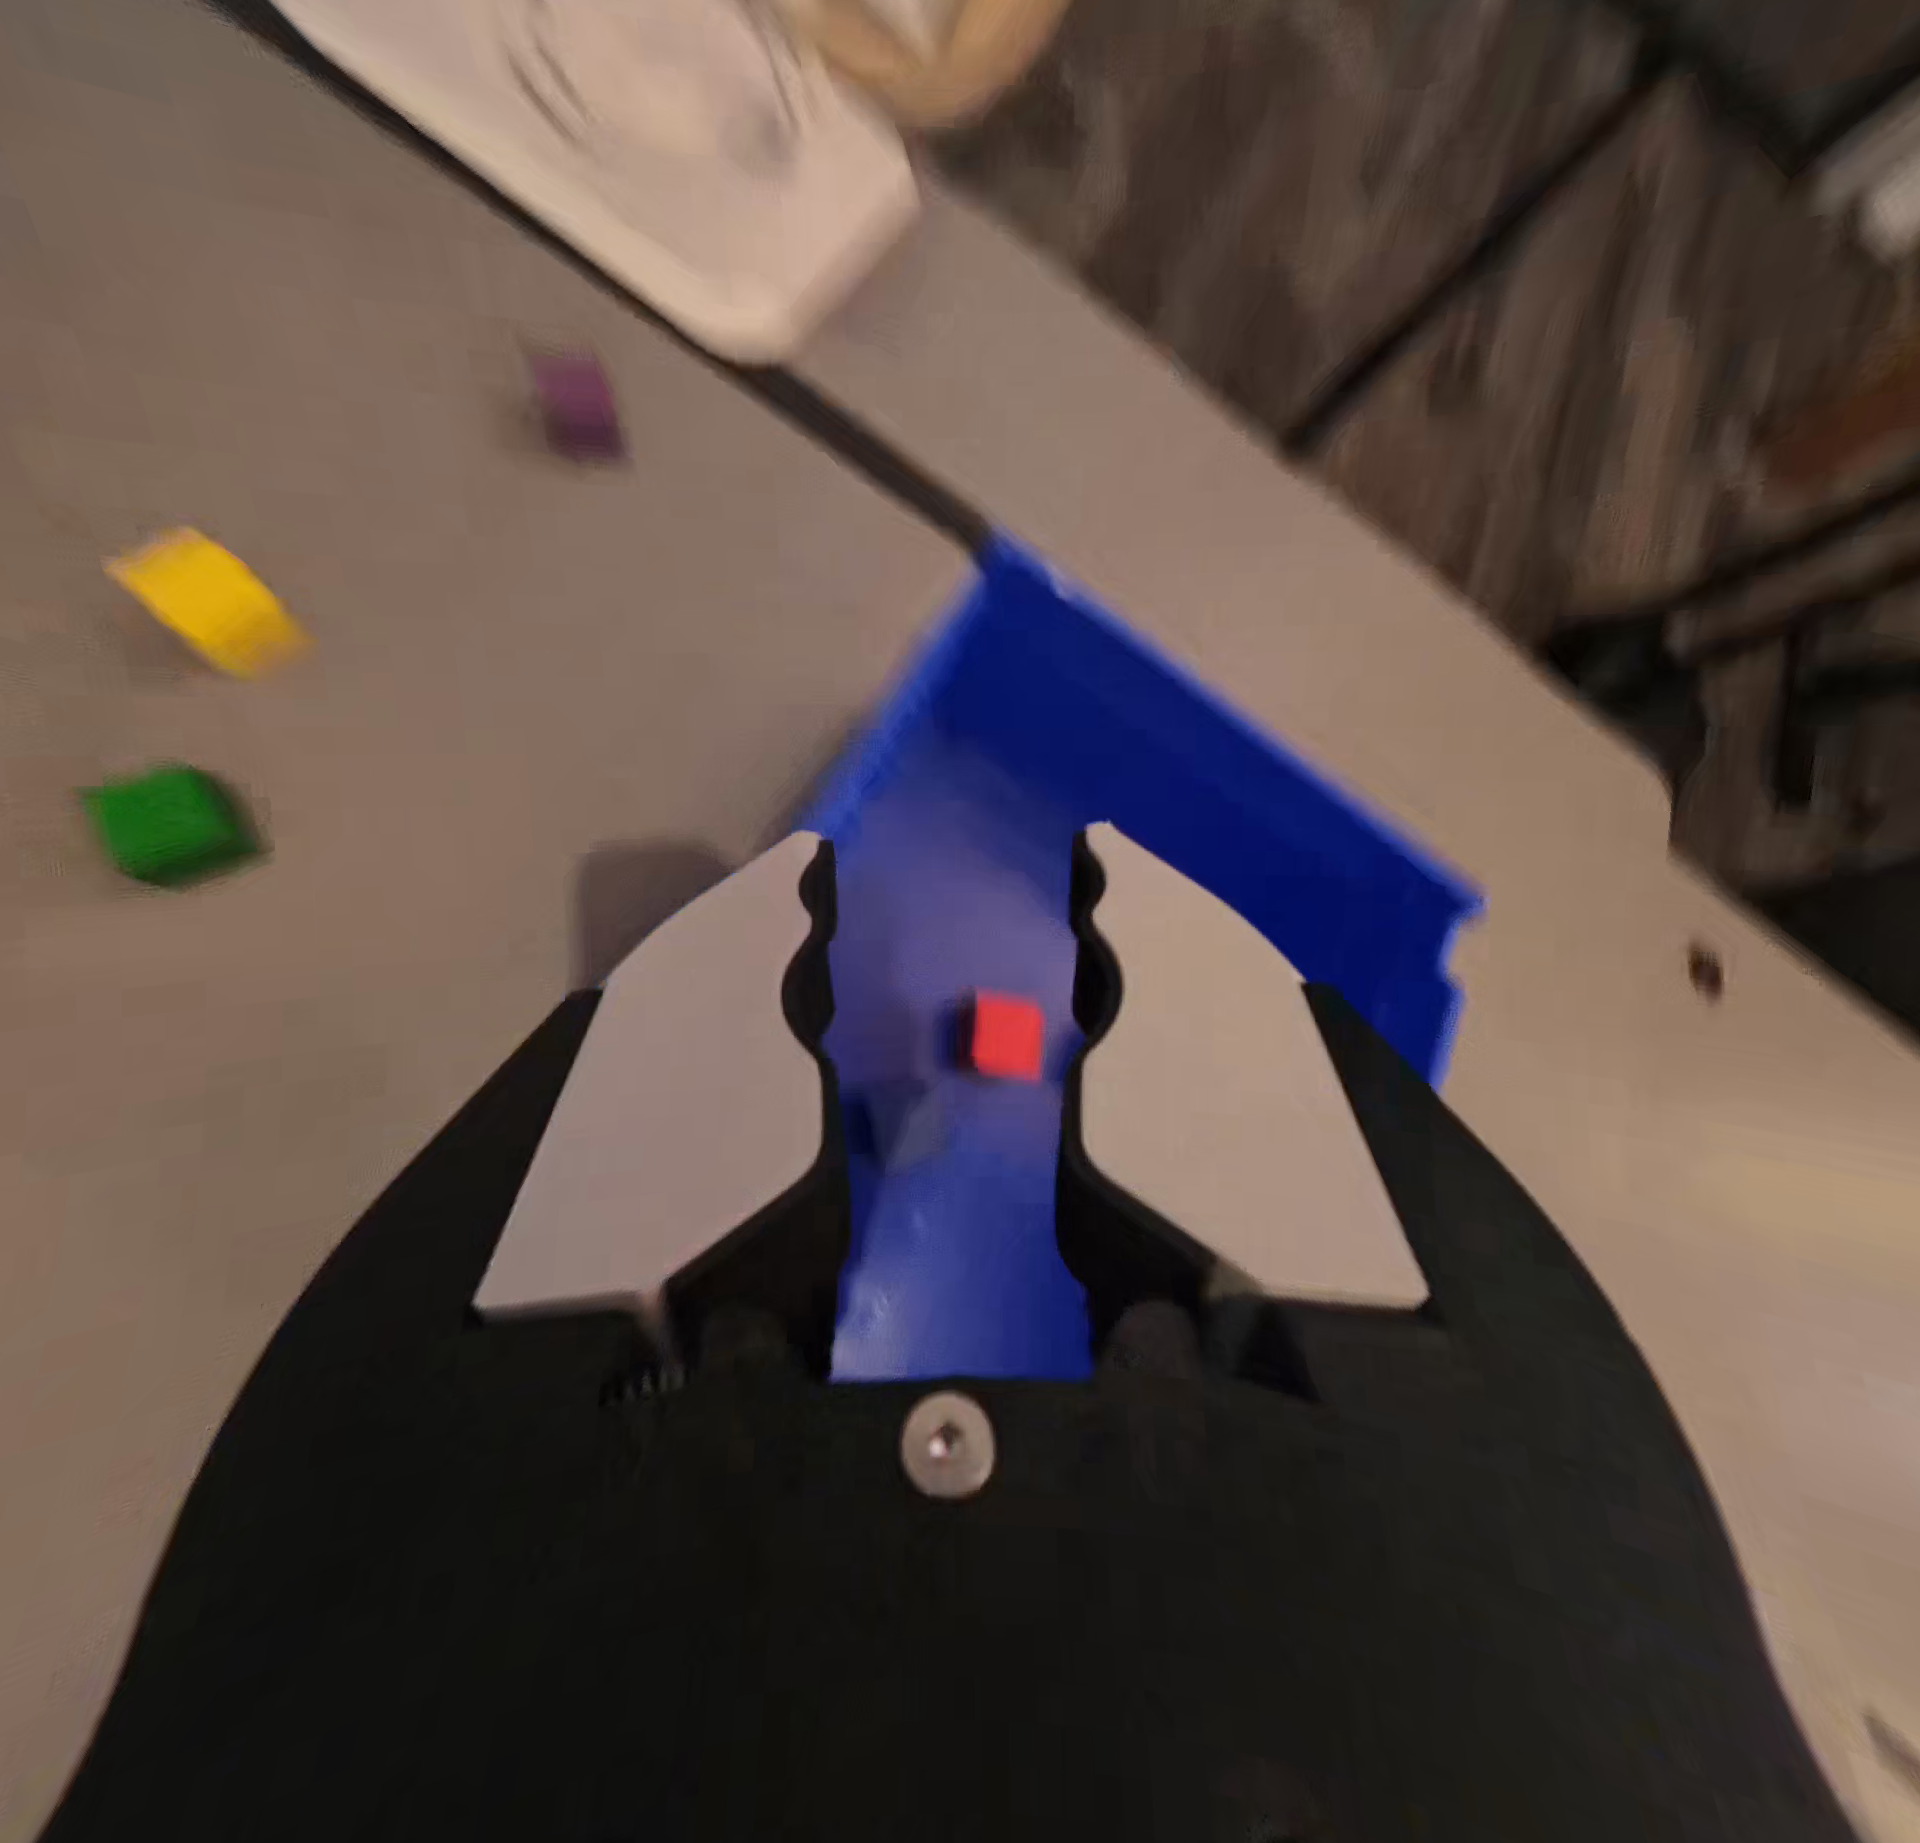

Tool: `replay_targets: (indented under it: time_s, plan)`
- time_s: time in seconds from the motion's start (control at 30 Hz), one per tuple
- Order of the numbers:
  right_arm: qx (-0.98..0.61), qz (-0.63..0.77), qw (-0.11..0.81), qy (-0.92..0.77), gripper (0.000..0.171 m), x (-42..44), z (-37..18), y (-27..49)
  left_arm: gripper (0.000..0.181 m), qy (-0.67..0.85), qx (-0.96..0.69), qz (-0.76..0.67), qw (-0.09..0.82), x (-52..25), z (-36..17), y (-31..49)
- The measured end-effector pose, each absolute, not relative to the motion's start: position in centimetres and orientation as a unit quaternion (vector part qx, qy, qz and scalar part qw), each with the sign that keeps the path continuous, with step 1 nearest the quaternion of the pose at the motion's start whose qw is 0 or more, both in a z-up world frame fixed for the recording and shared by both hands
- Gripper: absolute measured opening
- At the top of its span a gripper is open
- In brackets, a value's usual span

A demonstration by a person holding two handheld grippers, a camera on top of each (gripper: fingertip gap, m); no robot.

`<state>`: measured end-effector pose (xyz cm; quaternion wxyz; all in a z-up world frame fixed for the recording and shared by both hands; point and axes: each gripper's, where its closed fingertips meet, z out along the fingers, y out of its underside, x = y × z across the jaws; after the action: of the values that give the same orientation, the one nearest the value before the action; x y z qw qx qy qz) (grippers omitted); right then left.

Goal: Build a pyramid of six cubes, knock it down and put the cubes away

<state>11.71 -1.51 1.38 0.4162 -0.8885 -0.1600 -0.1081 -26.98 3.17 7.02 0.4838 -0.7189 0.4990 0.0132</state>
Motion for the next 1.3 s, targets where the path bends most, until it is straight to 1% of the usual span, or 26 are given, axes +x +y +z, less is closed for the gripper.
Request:
replay_targets:
  time_s: [0.03, 0.07, 0.1, 0.13, 0.2, 0.3, 0.4, 0.47, 0.57, 0.63, 0.67, 0.73, 0.8, 0.93, 1.0, 1.03, 1.07, 1.13, 1.2, 1.3]
  plan:
    - [-0.864, -0.076, 0.455, -0.200, 0.044, 8.4, 3.0, -1.3, 0.016, 0.499, -0.719, 0.014, 0.483, -27.0, 7.0, 3.2]
    - [-0.846, -0.028, 0.473, -0.244, 0.044, 4.7, 3.5, -1.5, 0.016, 0.500, -0.719, 0.015, 0.482, -26.9, 7.0, 3.1]
    - [-0.835, 0.023, 0.468, -0.289, 0.045, 1.1, 3.1, -1.9, 0.016, 0.501, -0.719, 0.016, 0.482, -26.9, 6.9, 3.1]
    - [-0.835, 0.059, 0.440, -0.325, 0.045, -1.8, 1.9, -2.3, 0.016, 0.503, -0.718, 0.016, 0.481, -26.8, 6.9, 3.0]
    - [-0.848, 0.066, 0.373, -0.370, 0.045, -5.0, -2.0, -2.5, 0.016, 0.506, -0.717, 0.016, 0.480, -26.8, 6.8, 2.9]
    - [-0.870, 0.020, 0.274, -0.409, 0.045, -6.2, -8.8, -2.4, 0.016, 0.507, -0.715, 0.017, 0.482, -26.9, 6.9, 2.7]
    - [-0.881, 0.026, 0.241, -0.406, 0.043, -7.0, -12.4, -2.2, 0.016, 0.503, -0.714, 0.013, 0.486, -27.1, 7.2, 2.7]
    - [-0.881, 0.021, 0.243, -0.405, 0.041, -7.4, -13.3, -1.9, 0.016, 0.501, -0.716, 0.011, 0.486, -27.2, 7.2, 2.8]
    - [-0.890, 0.016, 0.221, -0.400, 0.041, -7.5, -14.3, -1.9, 0.016, 0.500, -0.718, 0.011, 0.484, -27.3, 7.1, 3.0]
    - [-0.889, 0.023, 0.219, -0.401, 0.029, -7.5, -14.7, -1.8, 0.016, 0.498, -0.720, 0.012, 0.482, -27.4, 7.0, 3.1]
    - [-0.889, 0.030, 0.222, -0.400, 0.029, -7.6, -14.7, -1.7, 0.016, 0.499, -0.721, 0.013, 0.482, -27.4, 7.0, 3.2]
    - [-0.891, 0.036, 0.220, -0.396, 0.029, -7.5, -14.3, -1.8, 0.016, 0.500, -0.720, 0.014, 0.481, -27.4, 6.9, 3.1]
    - [-0.879, 0.026, 0.255, -0.401, 0.029, -7.4, -12.2, -1.8, 0.016, 0.501, -0.719, 0.014, 0.481, -27.3, 7.0, 3.0]
    - [-0.850, -0.002, 0.384, -0.361, 0.029, -4.7, -2.7, -1.8, 0.016, 0.501, -0.720, 0.014, 0.480, -27.3, 6.9, 3.1]
    - [-0.853, -0.025, 0.420, -0.311, 0.029, -0.6, 1.1, -2.1, 0.016, 0.503, -0.722, 0.017, 0.476, -27.3, 6.7, 3.1]
    - [-0.860, -0.040, 0.424, -0.281, 0.029, 2.1, 2.0, -2.3, 0.016, 0.504, -0.722, 0.020, 0.474, -27.3, 6.6, 3.1]
    - [-0.873, -0.046, 0.418, -0.246, 0.028, 4.9, 2.1, -2.5, 0.016, 0.506, -0.721, 0.021, 0.473, -27.2, 6.5, 3.1]
    - [-0.906, -0.043, 0.386, -0.169, 0.029, 10.3, 0.3, -3.1, 0.016, 0.510, -0.717, 0.020, 0.474, -26.9, 6.6, 2.8]
    - [-0.933, -0.043, 0.341, -0.105, 0.029, 14.8, -3.1, -4.1, 0.016, 0.516, -0.712, 0.017, 0.475, -26.6, 6.6, 2.5]
    - [-0.958, -0.086, 0.269, -0.052, 0.029, 19.5, -7.9, -6.2, 0.016, 0.520, -0.709, 0.016, 0.476, -26.3, 6.7, 2.3]
